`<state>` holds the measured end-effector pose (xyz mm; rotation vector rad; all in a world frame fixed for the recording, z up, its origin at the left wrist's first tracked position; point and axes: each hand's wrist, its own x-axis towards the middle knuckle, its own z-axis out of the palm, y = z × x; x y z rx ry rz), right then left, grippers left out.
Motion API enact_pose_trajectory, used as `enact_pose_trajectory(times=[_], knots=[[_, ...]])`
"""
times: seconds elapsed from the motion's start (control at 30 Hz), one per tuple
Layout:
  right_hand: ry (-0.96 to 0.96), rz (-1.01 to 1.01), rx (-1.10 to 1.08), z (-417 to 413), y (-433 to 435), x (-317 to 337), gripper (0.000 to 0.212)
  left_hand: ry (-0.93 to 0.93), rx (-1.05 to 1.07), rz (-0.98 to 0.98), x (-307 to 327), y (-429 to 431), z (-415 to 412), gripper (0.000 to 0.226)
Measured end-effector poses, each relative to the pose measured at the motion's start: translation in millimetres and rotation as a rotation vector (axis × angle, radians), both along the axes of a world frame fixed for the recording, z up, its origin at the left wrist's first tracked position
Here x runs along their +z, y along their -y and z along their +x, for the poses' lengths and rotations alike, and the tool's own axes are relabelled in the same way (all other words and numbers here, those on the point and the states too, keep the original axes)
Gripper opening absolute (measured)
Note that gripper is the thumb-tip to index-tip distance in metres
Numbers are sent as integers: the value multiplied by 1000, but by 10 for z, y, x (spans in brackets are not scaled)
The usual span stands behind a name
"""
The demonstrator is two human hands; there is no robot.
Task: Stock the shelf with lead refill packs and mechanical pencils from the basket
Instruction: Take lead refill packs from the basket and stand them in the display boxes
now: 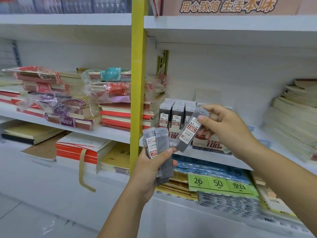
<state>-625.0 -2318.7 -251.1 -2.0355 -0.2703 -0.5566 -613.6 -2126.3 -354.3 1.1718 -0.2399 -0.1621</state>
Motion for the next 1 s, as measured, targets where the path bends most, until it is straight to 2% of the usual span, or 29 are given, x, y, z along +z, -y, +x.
enact_pose_trajectory(times=[0.2,0.3,0.43,0.53,0.63,0.7,0.83,0.93,1.0], knots=[[257,-49,-77,-175,390,398,21,27,8,73,-13,141,52,93],[348,-243,-183,-245,688,537,27,14,-4,86,-32,288,77,78],[307,-390,-272,-166,897,463,26,-3,-19,110,-64,469,99,50],[239,-449,-265,-52,938,330,28,2,-15,99,-79,569,102,45],[141,-415,-245,70,982,181,26,14,-18,100,-90,619,101,42],[177,-524,-359,130,1017,90,18,18,-20,103,-100,629,109,41],[226,-631,-555,166,1019,-19,30,19,-18,113,-118,632,126,41],[243,-638,-585,103,968,-61,41,38,-18,124,-130,632,125,38],[307,-574,-509,-3,886,-111,32,50,-25,129,-129,635,111,38]])
